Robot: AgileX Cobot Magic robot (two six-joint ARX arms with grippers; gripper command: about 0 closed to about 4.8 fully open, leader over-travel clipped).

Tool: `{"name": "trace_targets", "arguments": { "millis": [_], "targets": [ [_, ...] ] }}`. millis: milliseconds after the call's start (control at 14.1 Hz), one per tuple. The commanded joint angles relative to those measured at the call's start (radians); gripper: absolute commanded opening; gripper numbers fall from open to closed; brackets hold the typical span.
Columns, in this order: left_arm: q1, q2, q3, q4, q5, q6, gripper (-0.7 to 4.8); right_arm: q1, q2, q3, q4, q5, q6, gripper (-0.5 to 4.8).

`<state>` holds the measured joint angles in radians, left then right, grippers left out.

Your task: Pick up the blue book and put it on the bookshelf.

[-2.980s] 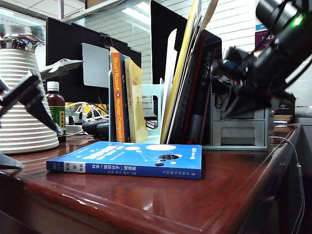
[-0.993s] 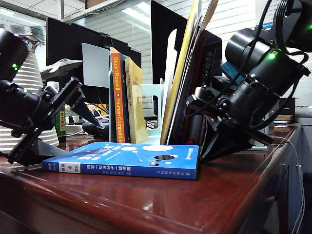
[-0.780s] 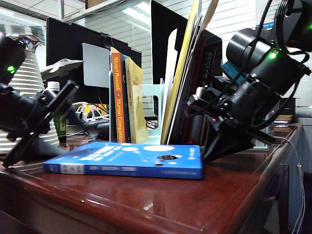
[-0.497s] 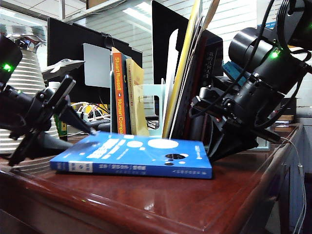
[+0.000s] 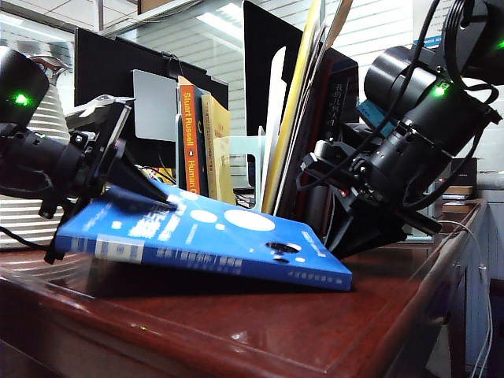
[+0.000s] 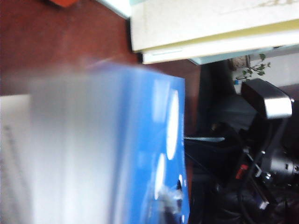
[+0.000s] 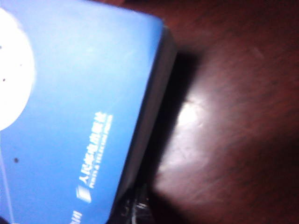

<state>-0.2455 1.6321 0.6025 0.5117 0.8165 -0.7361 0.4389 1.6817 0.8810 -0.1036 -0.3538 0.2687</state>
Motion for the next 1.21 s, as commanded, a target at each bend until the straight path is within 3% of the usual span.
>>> {"name": "trace_targets", "arguments": {
  "millis": [71, 355, 426, 497, 568, 1064, 1206],
  "targets": [
    [-0.004, -0.01, 0.006, 0.03, 0.026, 0.0, -0.03, 0.006, -0.008, 0.003, 0.027, -0.023, 0.0, -0.01],
    [0.001, -0.031, 0.006, 0.175, 0.113, -0.033, -0.05, -0.024, -0.095, 0.004, 0.021, 0.0, 0.0, 0.01],
    [0.002, -0.037, 0.007, 0.217, 0.112, -0.069, -0.05, -0.04, -0.134, 0.004, 0.022, 0.0, 0.0, 0.91],
    [0.002, -0.044, 0.007, 0.265, 0.117, -0.098, -0.05, -0.052, -0.167, 0.005, 0.021, -0.002, 0.001, 2.46],
    [0.002, -0.051, 0.008, 0.313, 0.13, -0.127, -0.05, -0.064, -0.204, 0.005, 0.022, -0.005, 0.001, 3.52],
    [0.002, -0.124, 0.096, 0.358, 0.251, -0.253, -0.05, -0.08, -0.316, 0.005, 0.027, -0.065, 0.023, 3.63],
    [0.002, -0.144, 0.101, 0.357, 0.259, -0.309, -0.05, -0.08, -0.328, 0.007, 0.025, -0.071, 0.024, 4.67]
  ]
}}
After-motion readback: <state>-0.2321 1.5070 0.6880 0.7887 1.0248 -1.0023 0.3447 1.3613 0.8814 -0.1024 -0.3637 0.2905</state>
